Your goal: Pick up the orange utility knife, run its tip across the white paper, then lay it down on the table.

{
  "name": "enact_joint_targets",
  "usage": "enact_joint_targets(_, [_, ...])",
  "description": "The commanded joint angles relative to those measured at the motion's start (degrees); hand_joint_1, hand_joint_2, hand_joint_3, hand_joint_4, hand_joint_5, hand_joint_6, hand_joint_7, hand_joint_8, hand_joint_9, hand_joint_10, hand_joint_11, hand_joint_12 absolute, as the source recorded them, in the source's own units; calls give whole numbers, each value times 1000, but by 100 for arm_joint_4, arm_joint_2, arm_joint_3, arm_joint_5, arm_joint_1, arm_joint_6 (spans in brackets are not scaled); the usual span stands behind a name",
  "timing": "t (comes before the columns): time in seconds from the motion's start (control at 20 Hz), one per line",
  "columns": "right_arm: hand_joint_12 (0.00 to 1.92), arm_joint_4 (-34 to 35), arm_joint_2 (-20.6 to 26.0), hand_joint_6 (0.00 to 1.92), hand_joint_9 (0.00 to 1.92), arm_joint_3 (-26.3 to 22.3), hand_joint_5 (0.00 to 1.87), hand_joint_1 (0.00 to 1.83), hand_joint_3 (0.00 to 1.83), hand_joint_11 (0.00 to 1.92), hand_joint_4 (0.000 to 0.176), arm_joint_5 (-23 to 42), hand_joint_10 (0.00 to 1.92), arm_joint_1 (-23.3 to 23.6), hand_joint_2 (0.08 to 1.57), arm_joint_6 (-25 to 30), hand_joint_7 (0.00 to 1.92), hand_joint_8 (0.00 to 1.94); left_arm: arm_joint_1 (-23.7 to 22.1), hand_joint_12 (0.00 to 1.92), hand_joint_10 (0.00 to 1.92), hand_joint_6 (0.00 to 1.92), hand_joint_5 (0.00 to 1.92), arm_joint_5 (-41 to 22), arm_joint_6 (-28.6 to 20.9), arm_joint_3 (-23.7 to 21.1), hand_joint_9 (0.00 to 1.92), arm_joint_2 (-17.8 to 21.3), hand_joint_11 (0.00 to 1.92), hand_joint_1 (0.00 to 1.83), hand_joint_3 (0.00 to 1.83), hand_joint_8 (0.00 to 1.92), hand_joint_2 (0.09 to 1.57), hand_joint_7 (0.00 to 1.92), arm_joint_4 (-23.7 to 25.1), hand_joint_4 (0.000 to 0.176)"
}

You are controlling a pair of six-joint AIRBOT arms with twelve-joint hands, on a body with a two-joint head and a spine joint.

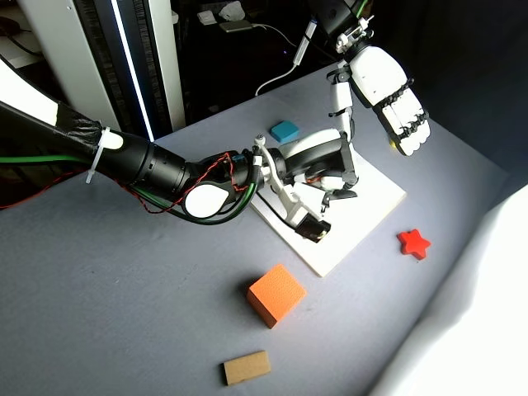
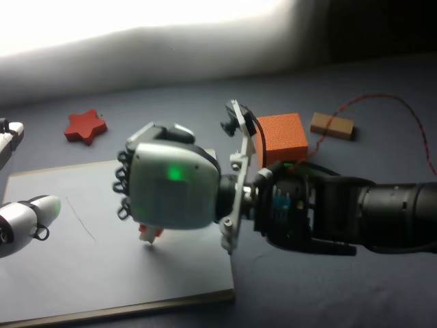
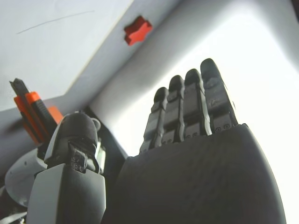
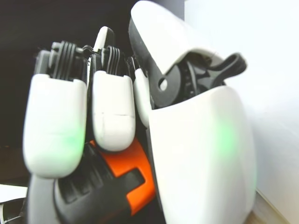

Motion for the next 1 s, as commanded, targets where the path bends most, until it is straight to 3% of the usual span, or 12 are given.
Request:
enact_joint_targets(0.0, [1921, 80, 22, 1921, 1728, -10, 1399, 1488, 589, 1799, 176, 630, 1921, 18, 1009, -84, 1627, 1941, -16, 158, 8, 1, 4, -548, 4, 31, 32, 24, 0, 175, 1, 8, 1328, 59, 292, 0])
enact_joint_targets(0.25, [1921, -20, 150, 1921, 1730, -13, 1414, 1493, 584, 1802, 176, 840, 1921, -97, 1018, -64, 1636, 1941, -7, 242, 6, 4, 34, -568, -1, 35, 48, 24, 0, 185, 0, 2, 1316, 75, 291, 0])
enact_joint_targets(0.95, [1921, -91, 955, 1921, 1737, -388, 1424, 1509, 608, 1807, 176, 1209, 1921, -208, 989, 144, 1644, 1941, -4, 199, 1, 0, 20, -604, -3, 33, 47, 24, 0, 189, 1, 1, 1314, 74, 291, 0])
